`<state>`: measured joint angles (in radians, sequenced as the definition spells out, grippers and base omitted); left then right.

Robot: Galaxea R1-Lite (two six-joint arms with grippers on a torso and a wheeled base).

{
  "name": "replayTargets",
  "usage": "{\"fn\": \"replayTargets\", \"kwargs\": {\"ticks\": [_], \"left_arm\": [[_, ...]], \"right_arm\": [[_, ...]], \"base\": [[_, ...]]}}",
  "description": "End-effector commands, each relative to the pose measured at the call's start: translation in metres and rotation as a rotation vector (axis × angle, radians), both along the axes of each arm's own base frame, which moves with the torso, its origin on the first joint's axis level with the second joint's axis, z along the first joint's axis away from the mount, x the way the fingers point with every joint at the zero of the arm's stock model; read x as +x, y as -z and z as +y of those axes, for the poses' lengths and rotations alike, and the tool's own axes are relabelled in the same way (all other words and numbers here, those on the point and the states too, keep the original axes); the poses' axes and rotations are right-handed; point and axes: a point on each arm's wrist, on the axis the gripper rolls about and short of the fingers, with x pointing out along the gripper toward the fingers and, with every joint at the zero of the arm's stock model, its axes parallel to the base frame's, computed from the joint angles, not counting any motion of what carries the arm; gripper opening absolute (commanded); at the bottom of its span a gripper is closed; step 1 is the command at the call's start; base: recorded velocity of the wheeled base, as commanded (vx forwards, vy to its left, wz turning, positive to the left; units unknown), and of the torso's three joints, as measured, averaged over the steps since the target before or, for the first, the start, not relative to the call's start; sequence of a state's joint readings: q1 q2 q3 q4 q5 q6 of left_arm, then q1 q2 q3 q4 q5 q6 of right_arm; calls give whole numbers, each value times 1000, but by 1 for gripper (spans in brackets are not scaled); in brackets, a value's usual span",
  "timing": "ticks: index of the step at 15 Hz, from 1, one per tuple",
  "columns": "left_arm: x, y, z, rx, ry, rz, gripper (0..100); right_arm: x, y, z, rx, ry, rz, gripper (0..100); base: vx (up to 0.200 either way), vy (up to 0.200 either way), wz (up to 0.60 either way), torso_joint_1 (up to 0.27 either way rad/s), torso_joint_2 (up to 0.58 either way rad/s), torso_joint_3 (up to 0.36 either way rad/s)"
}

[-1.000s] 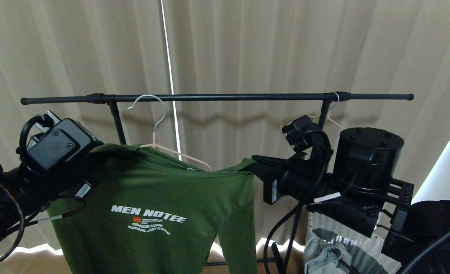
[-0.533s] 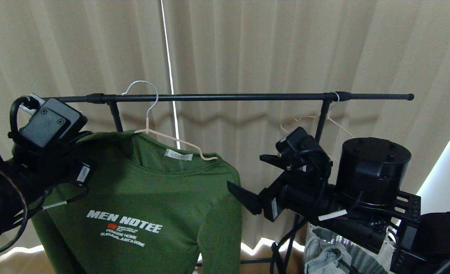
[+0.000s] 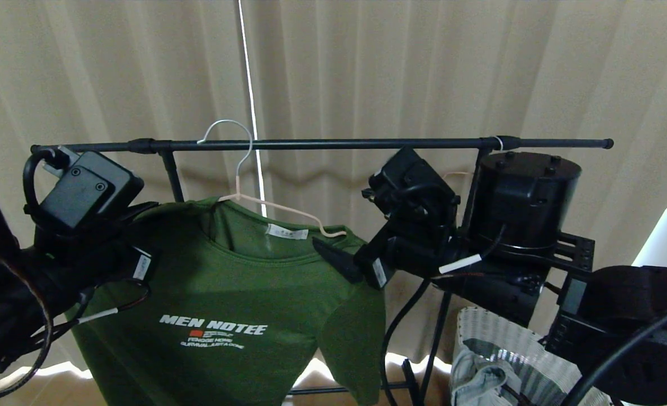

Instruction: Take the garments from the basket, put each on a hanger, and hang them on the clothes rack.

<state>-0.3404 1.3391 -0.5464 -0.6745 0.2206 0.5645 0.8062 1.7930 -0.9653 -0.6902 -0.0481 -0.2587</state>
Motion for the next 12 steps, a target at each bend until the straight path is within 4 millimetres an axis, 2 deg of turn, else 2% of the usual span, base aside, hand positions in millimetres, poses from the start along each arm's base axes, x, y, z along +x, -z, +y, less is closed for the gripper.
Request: {"fn": "replayTargets", "kwargs": {"ticks": [1, 6, 12], "left_arm": [[-6, -1, -1, -3, 15, -9, 0], [-15, -2, 1, -9, 21, -23, 0], [-18, 0, -3, -7, 52, -17, 0]], "right_arm": [[12, -5, 11, -2, 6, -23, 100], [31, 11, 24, -41, 17, -18, 100], [32, 17, 27, -74, 8, -30, 100]], "base": [[0, 0, 0, 0, 0, 0], [0, 0, 0, 0, 0, 0], [0, 0, 0, 0, 0, 0]]}}
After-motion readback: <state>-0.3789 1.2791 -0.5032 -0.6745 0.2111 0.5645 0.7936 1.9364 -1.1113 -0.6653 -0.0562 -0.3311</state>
